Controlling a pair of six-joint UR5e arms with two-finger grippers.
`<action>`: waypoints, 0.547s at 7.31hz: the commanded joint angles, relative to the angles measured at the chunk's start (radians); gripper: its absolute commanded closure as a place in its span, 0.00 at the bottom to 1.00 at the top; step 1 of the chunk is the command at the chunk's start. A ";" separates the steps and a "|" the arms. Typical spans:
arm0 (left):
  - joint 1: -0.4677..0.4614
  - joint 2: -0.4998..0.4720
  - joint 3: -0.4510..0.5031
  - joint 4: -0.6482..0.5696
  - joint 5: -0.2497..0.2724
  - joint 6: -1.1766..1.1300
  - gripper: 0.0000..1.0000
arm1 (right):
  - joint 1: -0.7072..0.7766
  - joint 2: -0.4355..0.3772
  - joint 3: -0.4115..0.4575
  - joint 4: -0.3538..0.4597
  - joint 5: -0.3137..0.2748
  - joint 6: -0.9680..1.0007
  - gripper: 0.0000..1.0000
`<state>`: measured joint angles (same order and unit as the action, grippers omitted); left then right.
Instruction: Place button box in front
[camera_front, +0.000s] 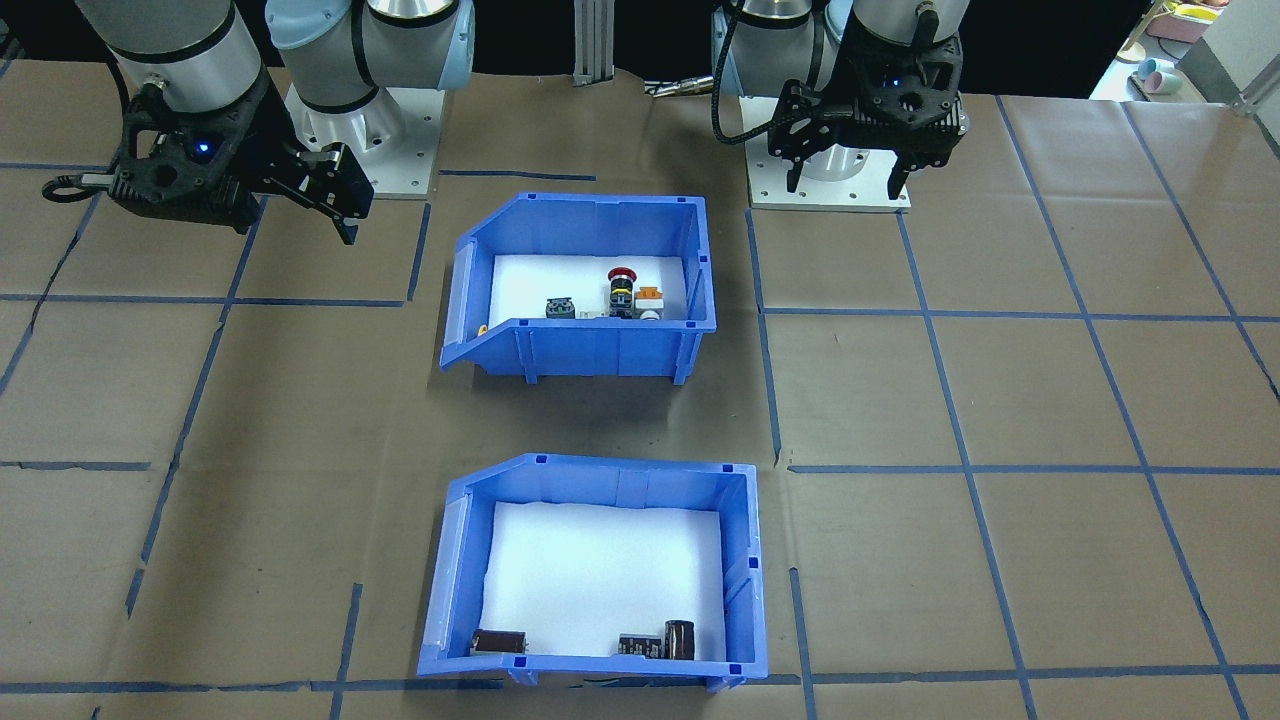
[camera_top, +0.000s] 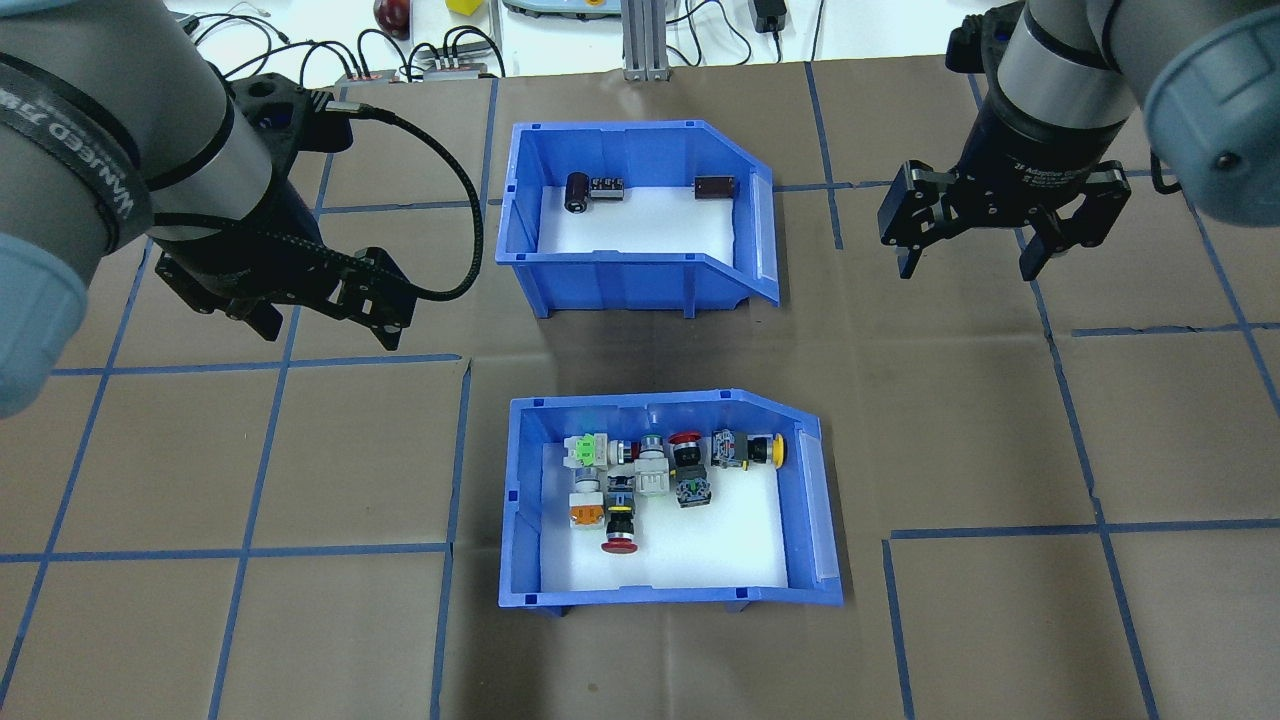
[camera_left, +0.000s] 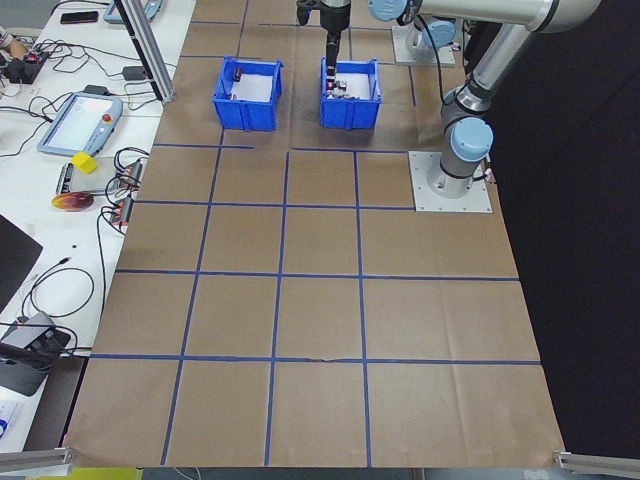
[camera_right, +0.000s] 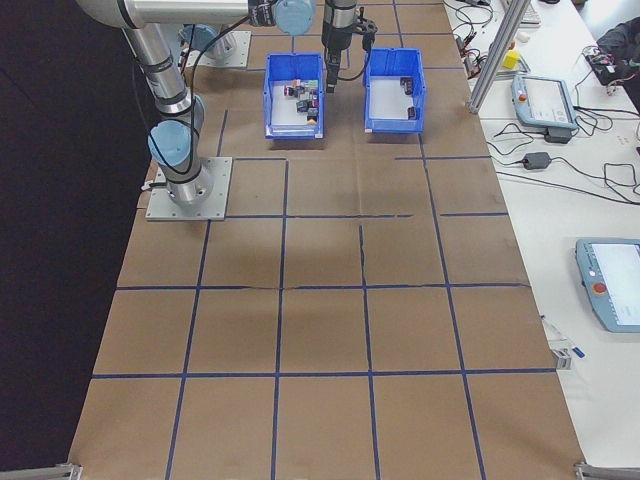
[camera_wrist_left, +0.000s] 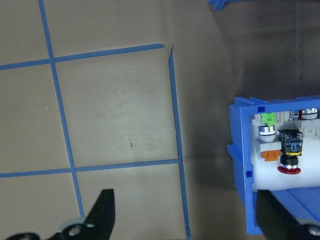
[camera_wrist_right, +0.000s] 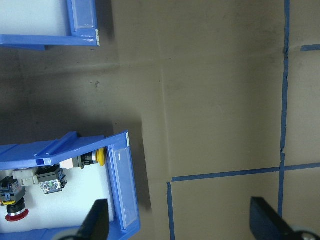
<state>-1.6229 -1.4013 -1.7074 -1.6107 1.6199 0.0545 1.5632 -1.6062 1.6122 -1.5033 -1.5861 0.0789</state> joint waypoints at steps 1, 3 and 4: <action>0.000 -0.001 0.002 0.000 -0.002 -0.004 0.01 | 0.000 -0.001 0.000 0.000 0.000 -0.001 0.00; 0.000 0.004 -0.001 0.000 0.002 0.002 0.01 | 0.000 0.002 0.000 0.000 0.000 -0.008 0.00; 0.000 -0.005 -0.015 0.008 0.000 0.005 0.01 | -0.002 0.003 0.002 0.000 0.000 -0.030 0.00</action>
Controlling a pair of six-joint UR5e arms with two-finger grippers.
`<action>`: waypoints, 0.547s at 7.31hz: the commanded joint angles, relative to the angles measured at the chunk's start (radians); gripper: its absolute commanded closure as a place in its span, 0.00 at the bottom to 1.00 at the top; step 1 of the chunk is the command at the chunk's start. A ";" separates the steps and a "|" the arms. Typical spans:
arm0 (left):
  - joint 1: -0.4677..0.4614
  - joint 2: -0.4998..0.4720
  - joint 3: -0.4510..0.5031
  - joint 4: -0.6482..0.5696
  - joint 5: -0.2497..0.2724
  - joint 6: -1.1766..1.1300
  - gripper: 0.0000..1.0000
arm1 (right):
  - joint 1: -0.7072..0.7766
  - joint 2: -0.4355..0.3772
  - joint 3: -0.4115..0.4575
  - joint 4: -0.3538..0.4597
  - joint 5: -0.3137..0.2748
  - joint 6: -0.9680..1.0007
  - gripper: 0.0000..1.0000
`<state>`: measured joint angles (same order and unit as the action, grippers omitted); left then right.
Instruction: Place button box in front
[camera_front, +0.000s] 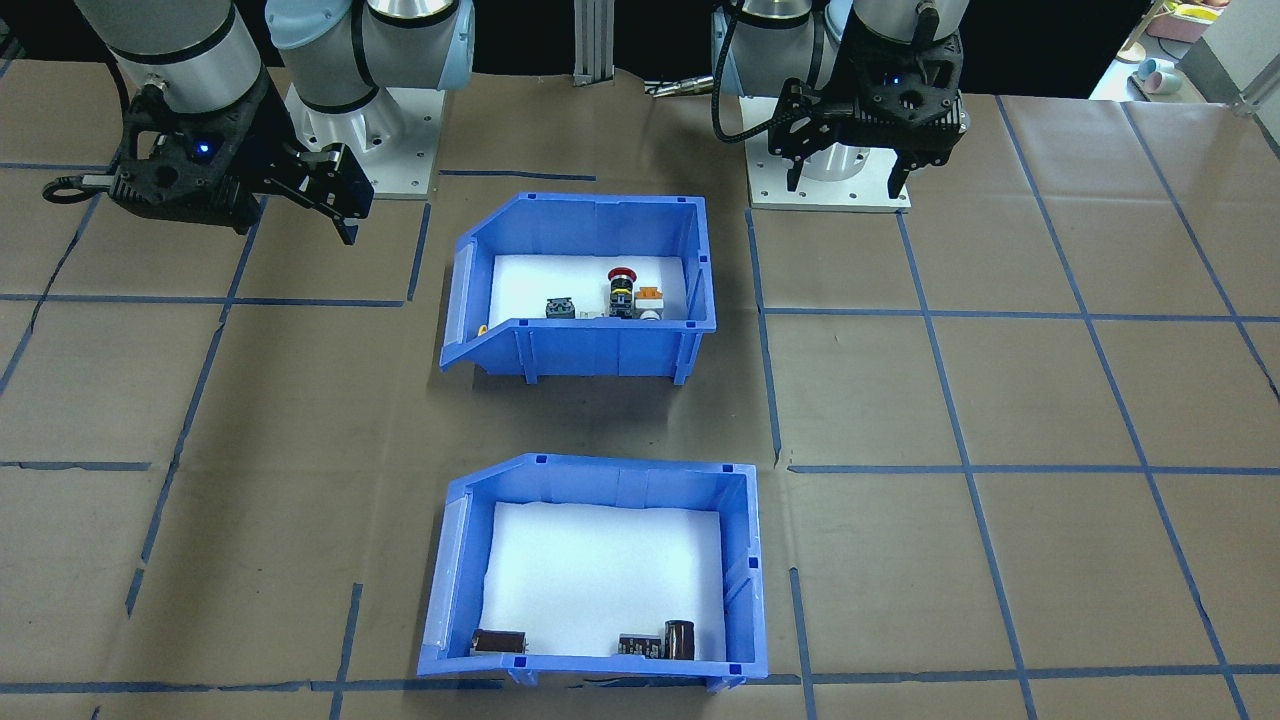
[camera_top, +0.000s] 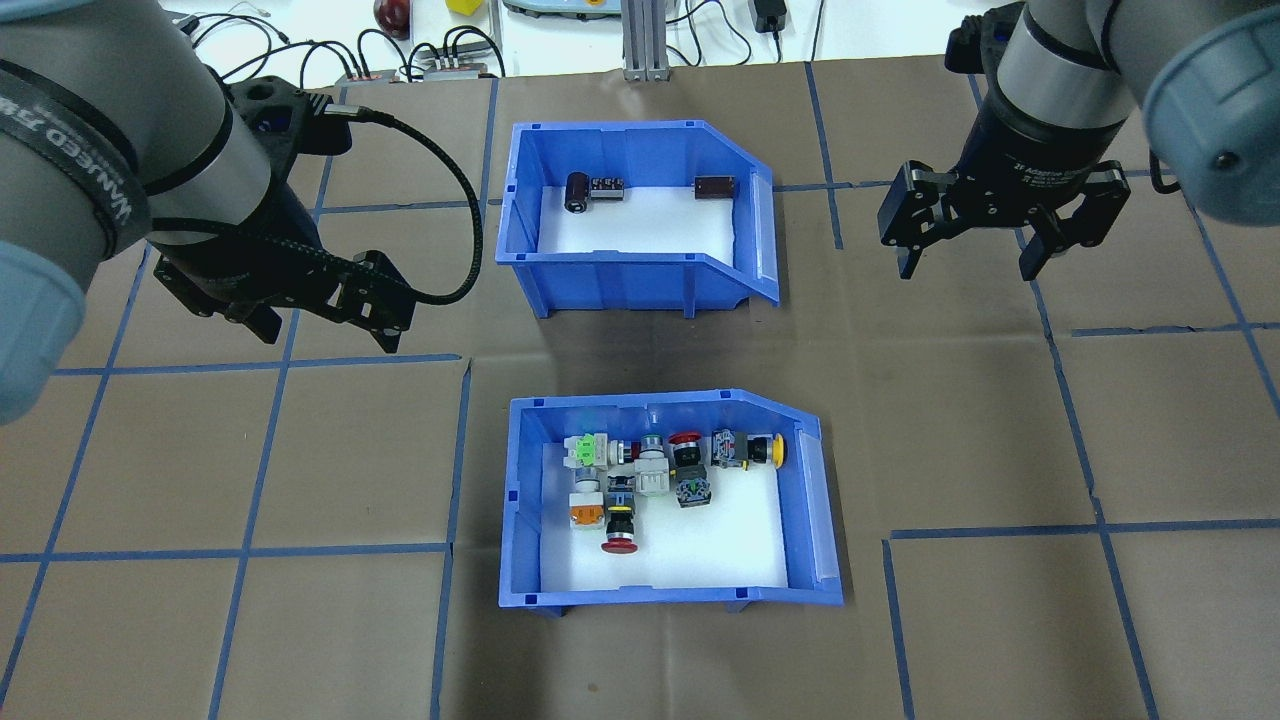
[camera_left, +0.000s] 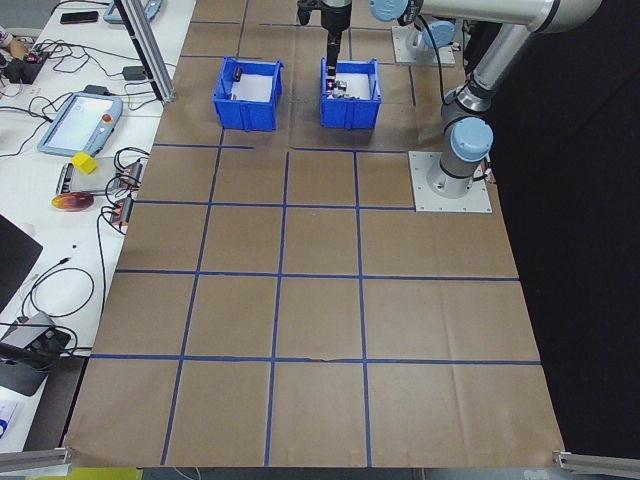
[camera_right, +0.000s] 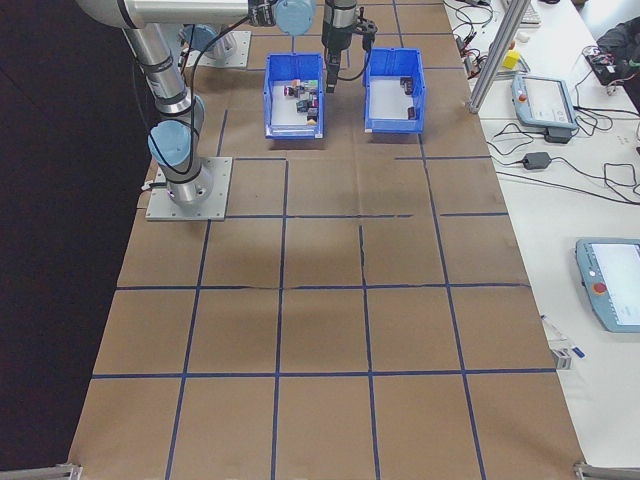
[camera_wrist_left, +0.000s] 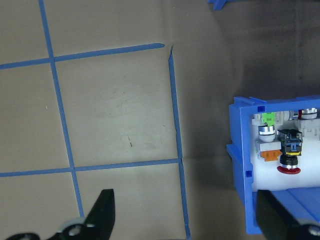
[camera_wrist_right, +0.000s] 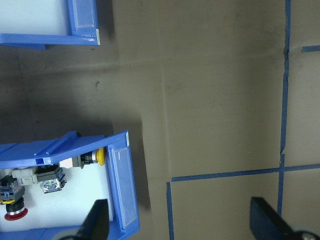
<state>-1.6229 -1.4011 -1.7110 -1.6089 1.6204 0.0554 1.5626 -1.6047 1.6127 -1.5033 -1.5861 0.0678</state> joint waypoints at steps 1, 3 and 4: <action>0.000 -0.006 -0.012 0.014 -0.002 0.004 0.01 | -0.003 0.000 0.001 0.000 0.000 -0.029 0.00; -0.003 -0.022 0.002 0.003 -0.001 -0.011 0.01 | -0.004 -0.001 0.000 0.003 0.012 -0.042 0.00; -0.003 -0.019 0.013 0.012 -0.001 -0.017 0.01 | -0.004 -0.001 -0.002 0.005 0.009 -0.042 0.00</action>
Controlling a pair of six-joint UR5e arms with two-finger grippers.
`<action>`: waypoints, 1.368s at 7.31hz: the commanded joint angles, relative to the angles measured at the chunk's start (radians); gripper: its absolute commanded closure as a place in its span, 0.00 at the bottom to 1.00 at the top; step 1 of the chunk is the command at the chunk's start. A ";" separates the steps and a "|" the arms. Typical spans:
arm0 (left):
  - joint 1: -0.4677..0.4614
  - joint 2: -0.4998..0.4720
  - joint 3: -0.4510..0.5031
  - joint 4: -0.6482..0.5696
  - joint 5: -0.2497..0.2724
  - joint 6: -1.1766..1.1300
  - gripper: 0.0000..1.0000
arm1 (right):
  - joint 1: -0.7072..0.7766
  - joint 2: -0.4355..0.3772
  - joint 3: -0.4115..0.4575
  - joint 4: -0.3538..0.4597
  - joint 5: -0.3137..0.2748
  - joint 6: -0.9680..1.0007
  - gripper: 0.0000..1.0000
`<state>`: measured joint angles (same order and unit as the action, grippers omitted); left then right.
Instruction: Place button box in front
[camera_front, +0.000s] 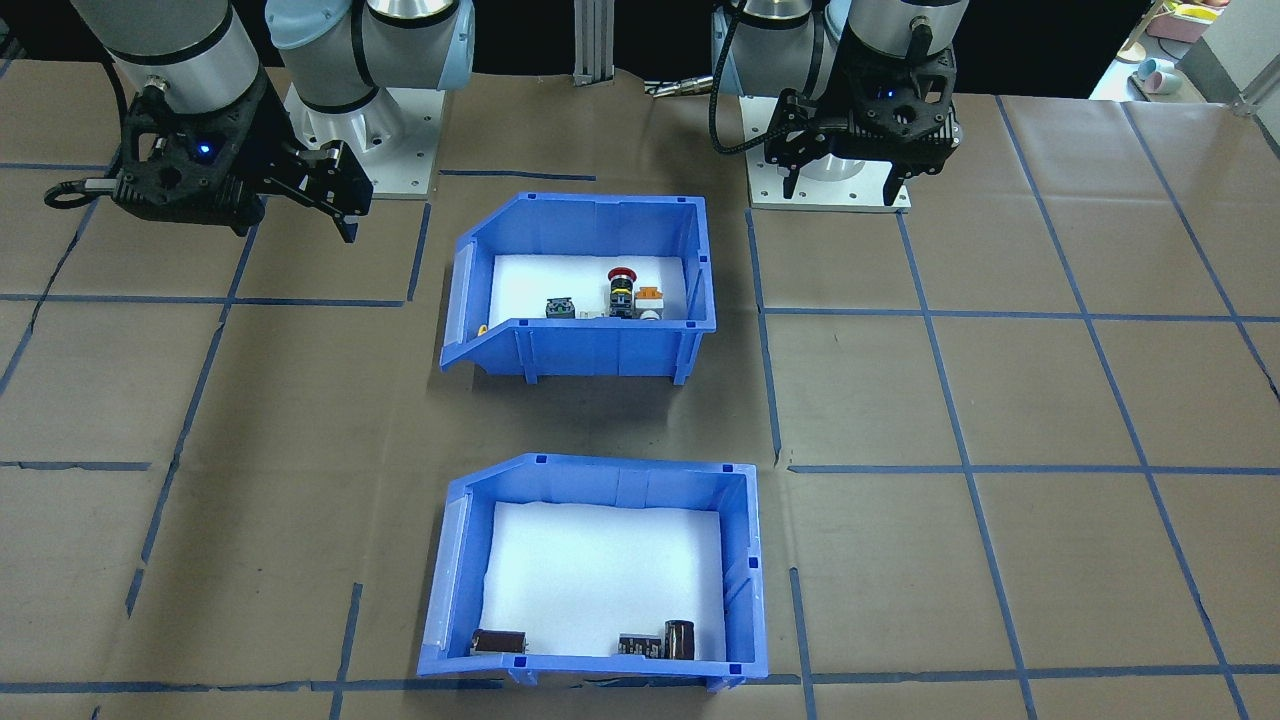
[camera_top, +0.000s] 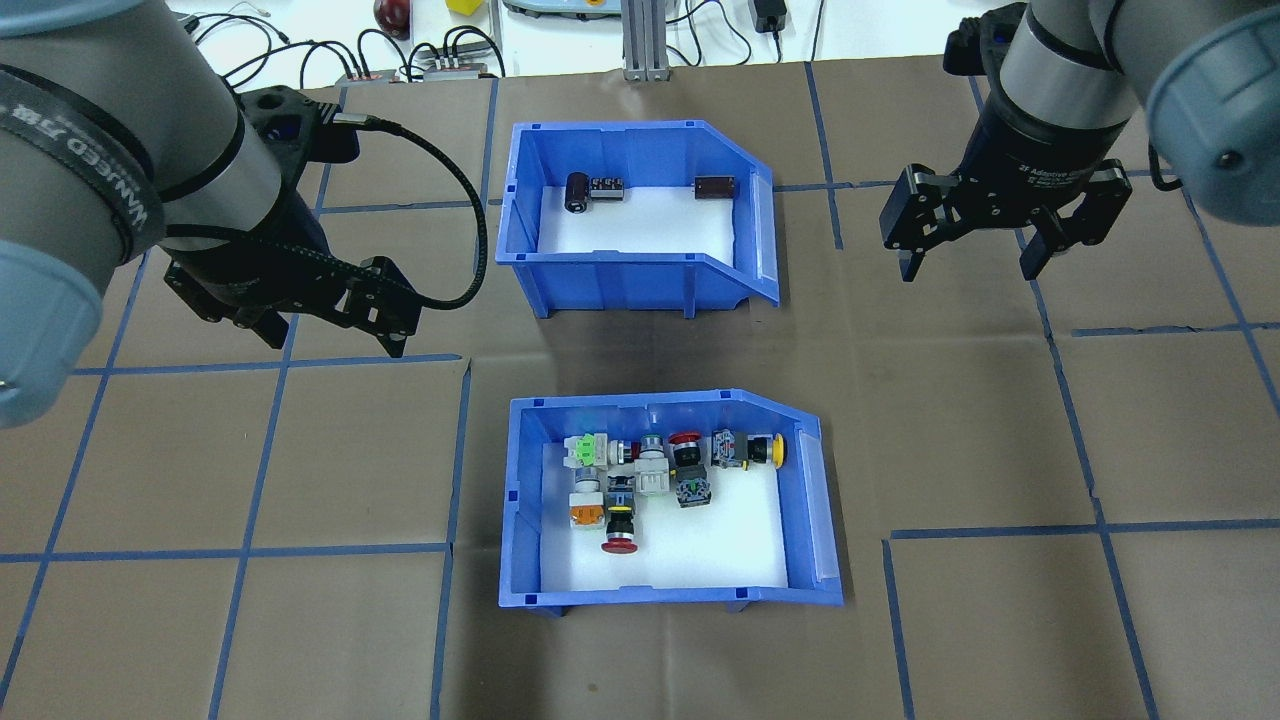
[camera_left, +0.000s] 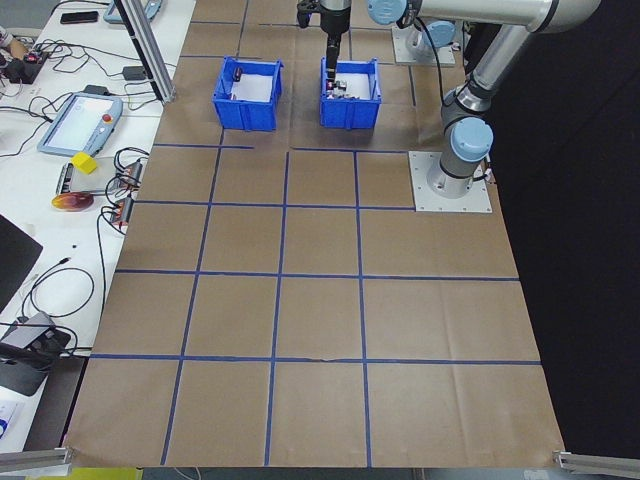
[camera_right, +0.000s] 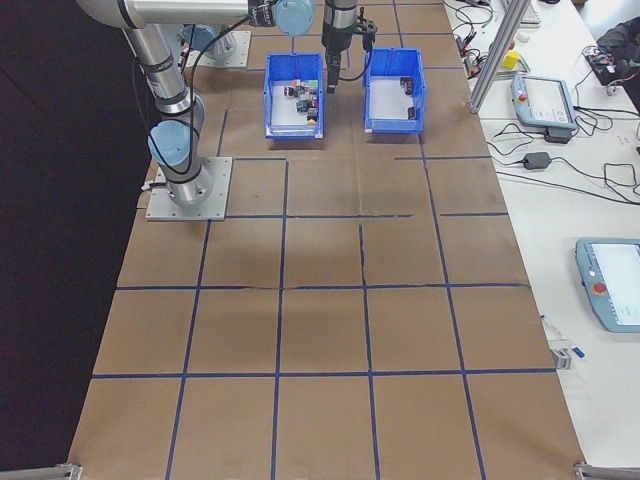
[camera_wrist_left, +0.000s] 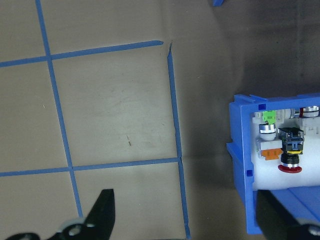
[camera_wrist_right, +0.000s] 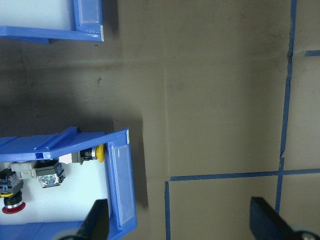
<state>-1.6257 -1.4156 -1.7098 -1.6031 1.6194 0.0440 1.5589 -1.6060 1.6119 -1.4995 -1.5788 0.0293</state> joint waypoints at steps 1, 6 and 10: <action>0.000 -0.006 0.009 0.006 0.007 -0.006 0.01 | 0.000 0.008 -0.012 0.004 -0.010 -0.008 0.00; 0.000 -0.023 -0.011 0.104 -0.047 -0.292 0.01 | 0.012 0.164 -0.128 -0.004 0.006 -0.453 0.00; -0.122 -0.046 -0.074 0.114 -0.122 -0.991 0.01 | 0.194 0.380 -0.313 -0.117 -0.021 -0.828 0.00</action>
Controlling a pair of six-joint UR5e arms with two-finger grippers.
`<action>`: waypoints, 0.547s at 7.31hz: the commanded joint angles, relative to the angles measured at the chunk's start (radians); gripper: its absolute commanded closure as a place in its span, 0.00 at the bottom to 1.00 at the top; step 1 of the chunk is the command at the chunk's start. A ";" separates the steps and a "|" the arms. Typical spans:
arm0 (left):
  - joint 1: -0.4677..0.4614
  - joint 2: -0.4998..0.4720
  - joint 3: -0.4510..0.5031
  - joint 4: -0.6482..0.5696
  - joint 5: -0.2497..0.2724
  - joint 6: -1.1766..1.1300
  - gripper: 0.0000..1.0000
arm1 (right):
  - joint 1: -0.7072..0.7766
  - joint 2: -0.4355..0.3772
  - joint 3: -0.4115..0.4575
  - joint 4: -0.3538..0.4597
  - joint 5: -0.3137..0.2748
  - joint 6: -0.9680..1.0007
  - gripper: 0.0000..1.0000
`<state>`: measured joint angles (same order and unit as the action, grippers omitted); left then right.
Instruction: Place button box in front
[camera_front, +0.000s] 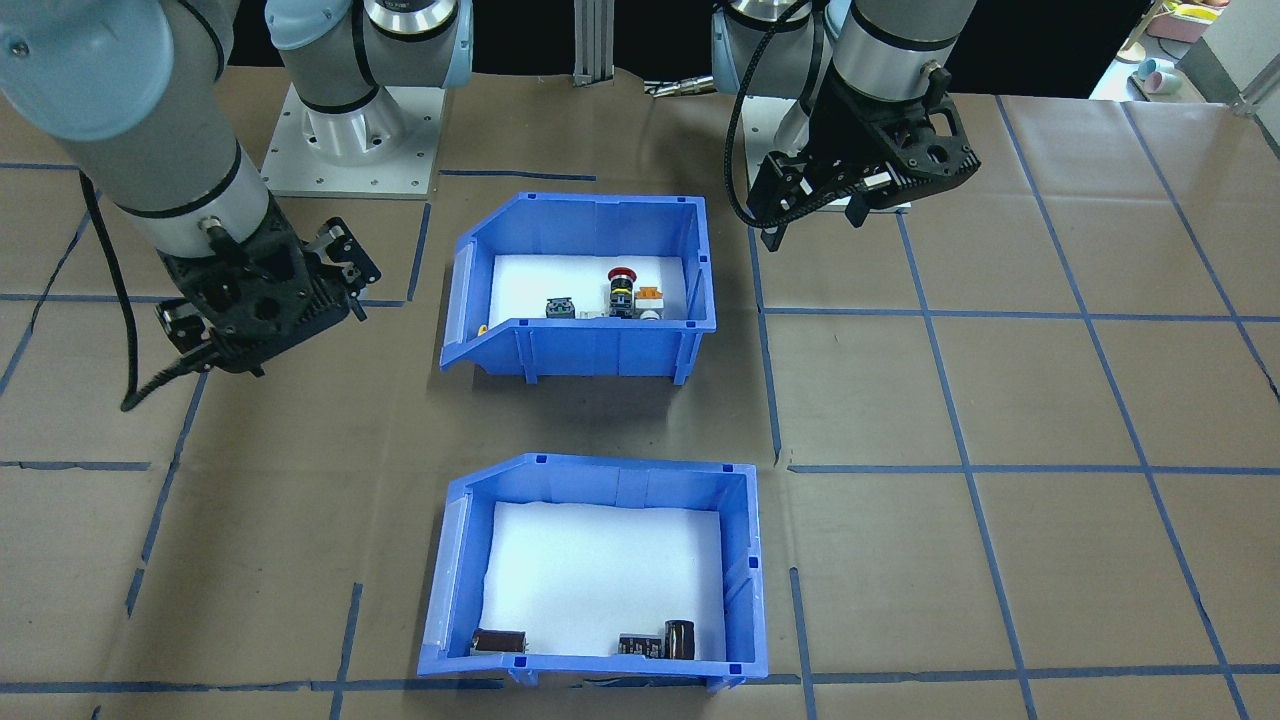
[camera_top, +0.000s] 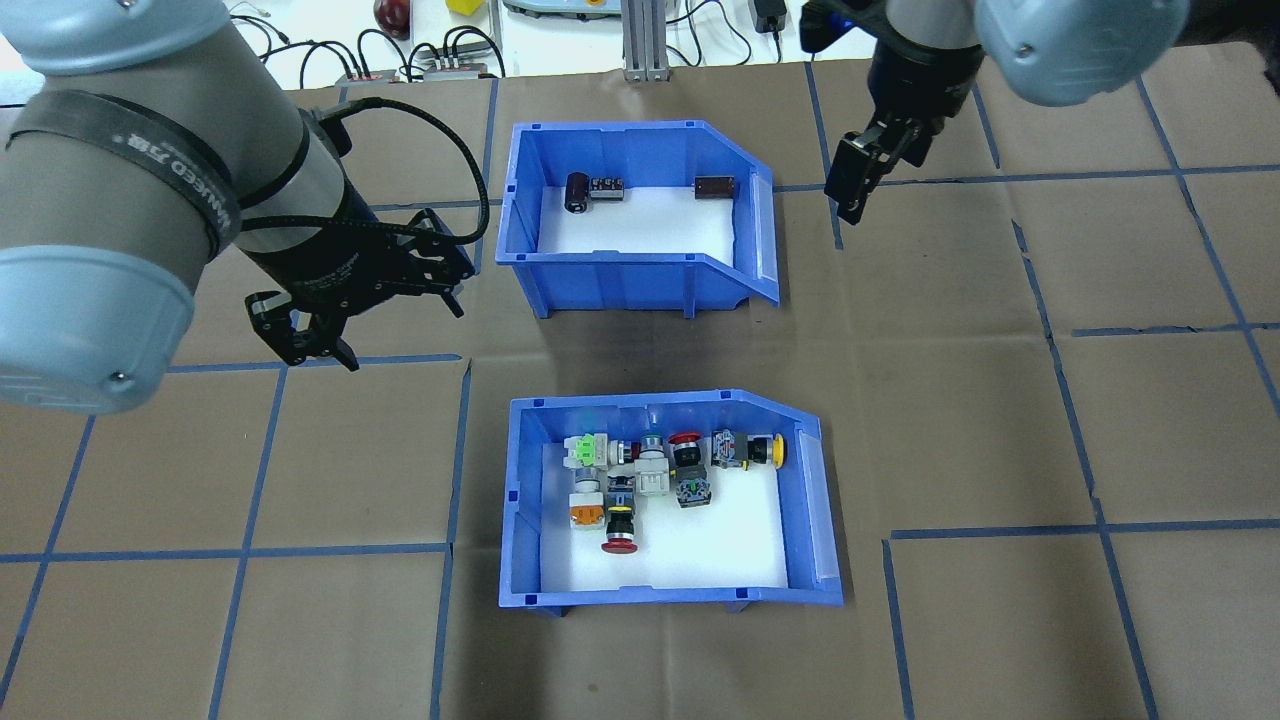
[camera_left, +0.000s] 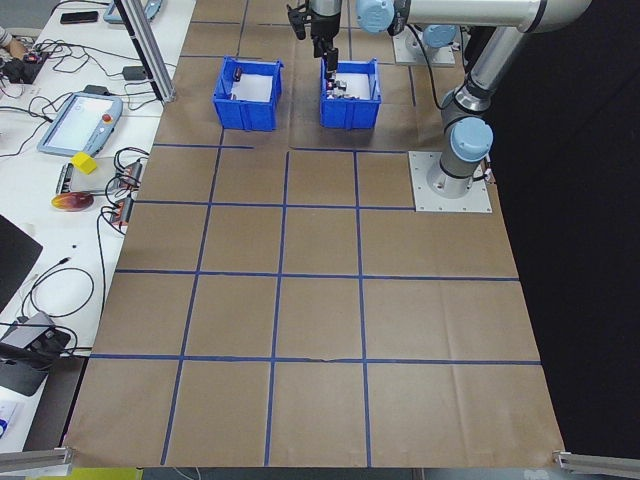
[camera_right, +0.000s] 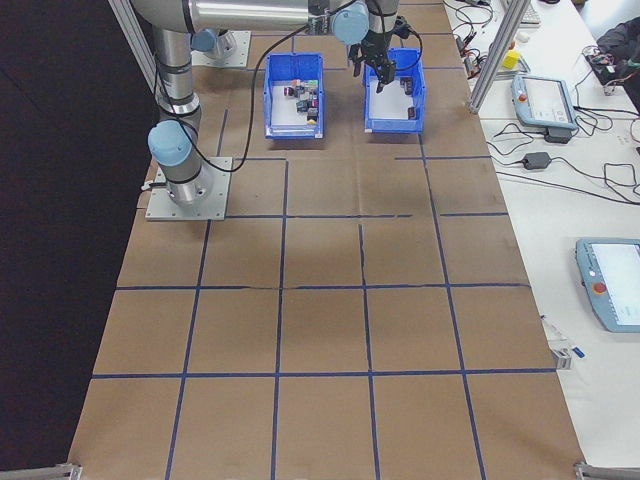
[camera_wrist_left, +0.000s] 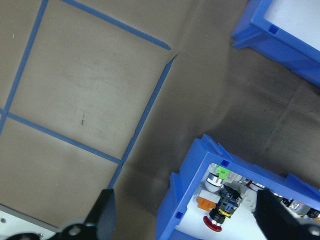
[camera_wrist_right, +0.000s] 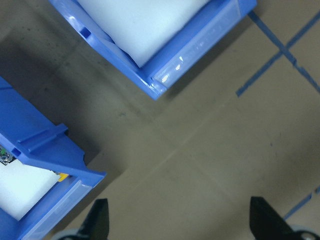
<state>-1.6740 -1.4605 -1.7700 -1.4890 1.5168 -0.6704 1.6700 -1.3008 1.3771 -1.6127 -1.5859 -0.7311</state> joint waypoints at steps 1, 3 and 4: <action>-0.158 -0.007 -0.041 -0.001 -0.012 -0.445 0.01 | 0.144 0.128 -0.139 -0.006 -0.019 -0.176 0.00; -0.258 0.043 -0.148 0.036 -0.013 -0.744 0.01 | 0.235 0.213 -0.214 -0.015 -0.022 -0.348 0.00; -0.271 0.089 -0.213 0.073 -0.020 -0.868 0.01 | 0.249 0.247 -0.258 -0.016 -0.019 -0.352 0.00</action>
<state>-1.9114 -1.4196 -1.9093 -1.4551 1.5026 -1.3719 1.8864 -1.1010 1.1721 -1.6252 -1.6050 -1.0441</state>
